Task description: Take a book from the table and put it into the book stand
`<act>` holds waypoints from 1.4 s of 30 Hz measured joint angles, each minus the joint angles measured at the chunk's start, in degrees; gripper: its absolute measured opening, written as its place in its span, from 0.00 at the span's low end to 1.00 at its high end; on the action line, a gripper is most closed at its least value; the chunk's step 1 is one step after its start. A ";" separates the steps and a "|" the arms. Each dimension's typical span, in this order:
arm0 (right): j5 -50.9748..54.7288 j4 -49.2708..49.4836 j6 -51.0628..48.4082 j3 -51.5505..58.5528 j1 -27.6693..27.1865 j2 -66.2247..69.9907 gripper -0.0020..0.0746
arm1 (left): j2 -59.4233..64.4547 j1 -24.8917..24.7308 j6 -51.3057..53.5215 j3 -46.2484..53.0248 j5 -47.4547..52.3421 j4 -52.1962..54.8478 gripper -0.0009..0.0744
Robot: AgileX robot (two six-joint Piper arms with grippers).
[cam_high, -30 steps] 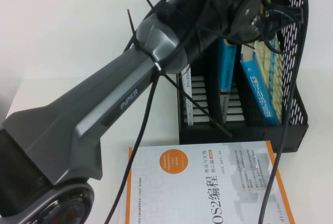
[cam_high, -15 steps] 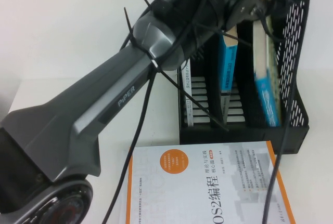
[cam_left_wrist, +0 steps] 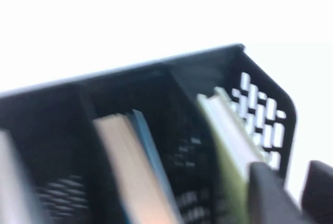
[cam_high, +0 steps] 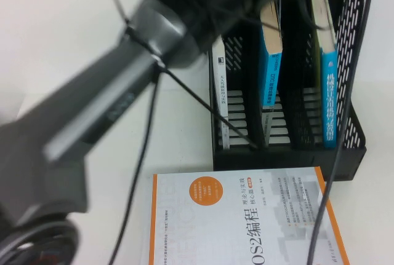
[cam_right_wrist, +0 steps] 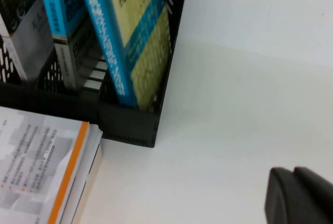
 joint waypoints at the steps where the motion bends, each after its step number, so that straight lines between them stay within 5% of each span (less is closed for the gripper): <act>1: -0.48 0.00 -0.22 0.53 0.00 0.00 0.02 | -1.12 0.00 0.77 0.00 1.60 1.53 0.14; 5: -1.17 0.86 -0.45 1.56 0.00 0.00 0.02 | -5.96 0.00 2.22 0.00 9.61 9.35 0.04; 15: -2.58 -5.56 5.17 2.33 0.00 -0.59 0.02 | -21.51 0.00 3.01 4.12 21.33 21.99 0.01; 29: -22.02 -4.40 10.58 27.35 0.00 -18.78 0.02 | -49.09 0.00 -0.38 62.75 -17.88 15.63 0.01; 42: -22.84 -2.82 11.68 33.75 0.00 -21.10 0.02 | -48.96 0.00 -0.87 72.29 -29.75 16.18 0.01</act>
